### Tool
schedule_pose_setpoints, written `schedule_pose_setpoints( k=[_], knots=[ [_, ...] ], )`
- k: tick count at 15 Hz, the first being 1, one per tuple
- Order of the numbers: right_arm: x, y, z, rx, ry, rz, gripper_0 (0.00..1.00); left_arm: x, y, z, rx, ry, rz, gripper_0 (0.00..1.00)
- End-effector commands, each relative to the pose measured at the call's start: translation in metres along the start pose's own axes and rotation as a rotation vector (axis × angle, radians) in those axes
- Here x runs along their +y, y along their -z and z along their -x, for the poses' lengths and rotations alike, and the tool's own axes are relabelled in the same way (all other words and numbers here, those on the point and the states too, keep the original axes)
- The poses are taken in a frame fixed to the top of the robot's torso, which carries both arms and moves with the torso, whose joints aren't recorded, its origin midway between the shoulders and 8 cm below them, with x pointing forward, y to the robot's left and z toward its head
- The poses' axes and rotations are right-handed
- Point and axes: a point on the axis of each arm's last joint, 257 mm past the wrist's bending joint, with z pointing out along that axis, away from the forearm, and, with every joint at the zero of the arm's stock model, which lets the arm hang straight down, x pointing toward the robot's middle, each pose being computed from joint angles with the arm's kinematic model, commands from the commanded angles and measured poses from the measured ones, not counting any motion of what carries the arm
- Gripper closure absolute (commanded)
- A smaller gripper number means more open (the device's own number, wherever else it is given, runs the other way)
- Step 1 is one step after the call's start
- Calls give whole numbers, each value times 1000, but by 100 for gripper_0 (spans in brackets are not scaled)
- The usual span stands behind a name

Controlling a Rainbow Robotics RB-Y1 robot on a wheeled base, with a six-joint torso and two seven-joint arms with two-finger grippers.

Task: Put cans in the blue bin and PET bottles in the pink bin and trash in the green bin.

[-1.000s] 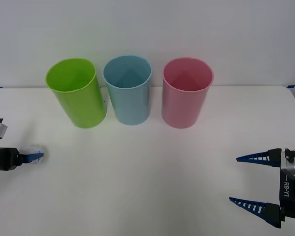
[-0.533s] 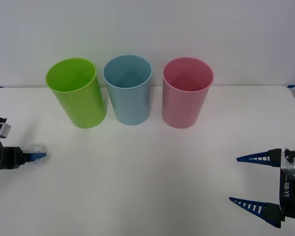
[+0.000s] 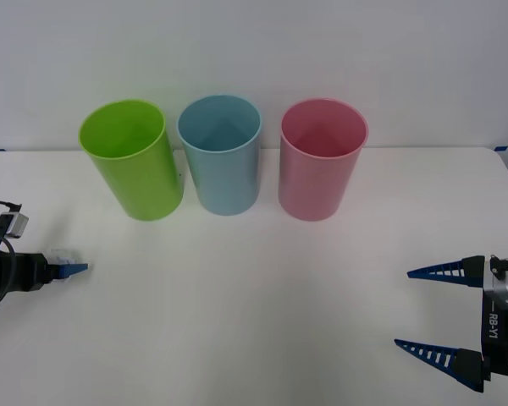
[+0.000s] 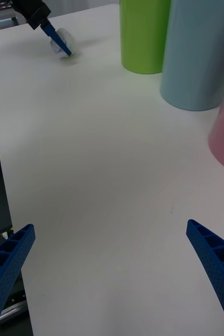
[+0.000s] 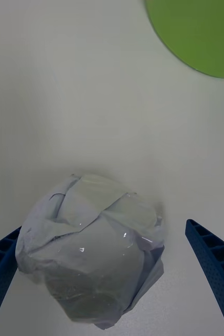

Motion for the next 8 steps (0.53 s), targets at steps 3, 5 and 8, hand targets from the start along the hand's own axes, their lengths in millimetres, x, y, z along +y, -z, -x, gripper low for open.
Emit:
schedule_pose_setpoints(
  k=[3, 5, 8],
  knots=[
    [0, 0, 0, 0, 0, 0, 0, 4, 0, 4, -4, -11, 9, 0],
    [0, 0, 0, 0, 0, 0, 0, 6, 0, 4, -5, -13, 13, 0],
    [0, 0, 0, 0, 0, 0, 0, 7, -1, 3, -3, -12, 16, 0]
  ],
)
